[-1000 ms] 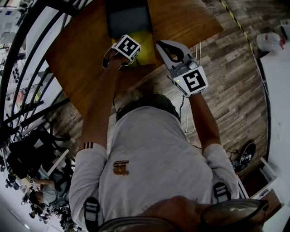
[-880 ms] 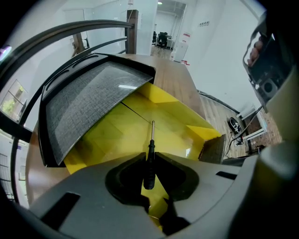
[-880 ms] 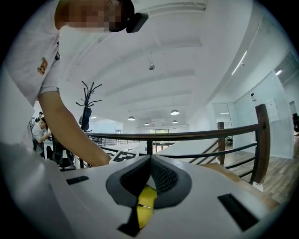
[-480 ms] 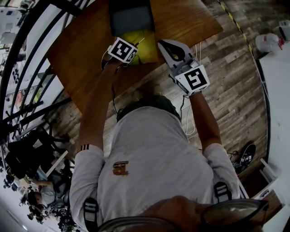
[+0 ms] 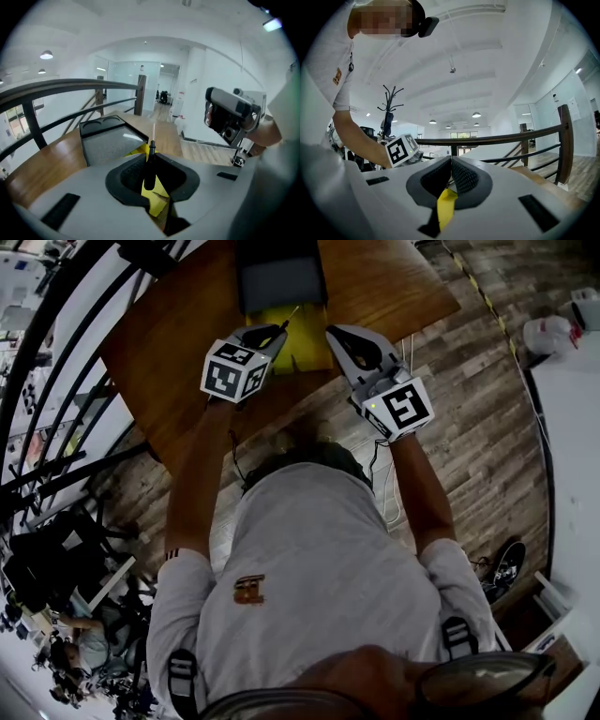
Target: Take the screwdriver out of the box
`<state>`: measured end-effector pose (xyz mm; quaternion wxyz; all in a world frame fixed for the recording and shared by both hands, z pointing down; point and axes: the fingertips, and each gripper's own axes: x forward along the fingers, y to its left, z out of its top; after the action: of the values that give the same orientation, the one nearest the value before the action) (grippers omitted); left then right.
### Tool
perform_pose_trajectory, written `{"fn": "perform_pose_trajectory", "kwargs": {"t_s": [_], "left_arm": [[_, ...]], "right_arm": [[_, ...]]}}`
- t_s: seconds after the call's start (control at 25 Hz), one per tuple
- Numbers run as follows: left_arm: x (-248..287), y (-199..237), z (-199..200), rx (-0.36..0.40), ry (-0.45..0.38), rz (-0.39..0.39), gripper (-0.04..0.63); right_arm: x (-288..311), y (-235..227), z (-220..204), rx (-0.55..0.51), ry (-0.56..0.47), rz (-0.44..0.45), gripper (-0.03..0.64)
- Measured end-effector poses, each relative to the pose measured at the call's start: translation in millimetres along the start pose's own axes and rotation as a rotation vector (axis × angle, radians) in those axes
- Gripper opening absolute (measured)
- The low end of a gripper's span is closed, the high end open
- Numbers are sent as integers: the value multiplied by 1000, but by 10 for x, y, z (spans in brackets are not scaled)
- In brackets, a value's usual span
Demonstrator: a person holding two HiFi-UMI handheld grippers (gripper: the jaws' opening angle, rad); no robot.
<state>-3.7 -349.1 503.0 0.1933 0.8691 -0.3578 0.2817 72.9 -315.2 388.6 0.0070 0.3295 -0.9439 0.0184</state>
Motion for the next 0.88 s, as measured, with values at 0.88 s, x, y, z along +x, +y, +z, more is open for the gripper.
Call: {"fn": "perform_pose_trajectory", "kwargs": {"t_s": [0.88], "left_arm": [[-1602,-285,810,35,-770,57,74]], "right_arm": [[175,665,352,32,-63,31,32]]}}
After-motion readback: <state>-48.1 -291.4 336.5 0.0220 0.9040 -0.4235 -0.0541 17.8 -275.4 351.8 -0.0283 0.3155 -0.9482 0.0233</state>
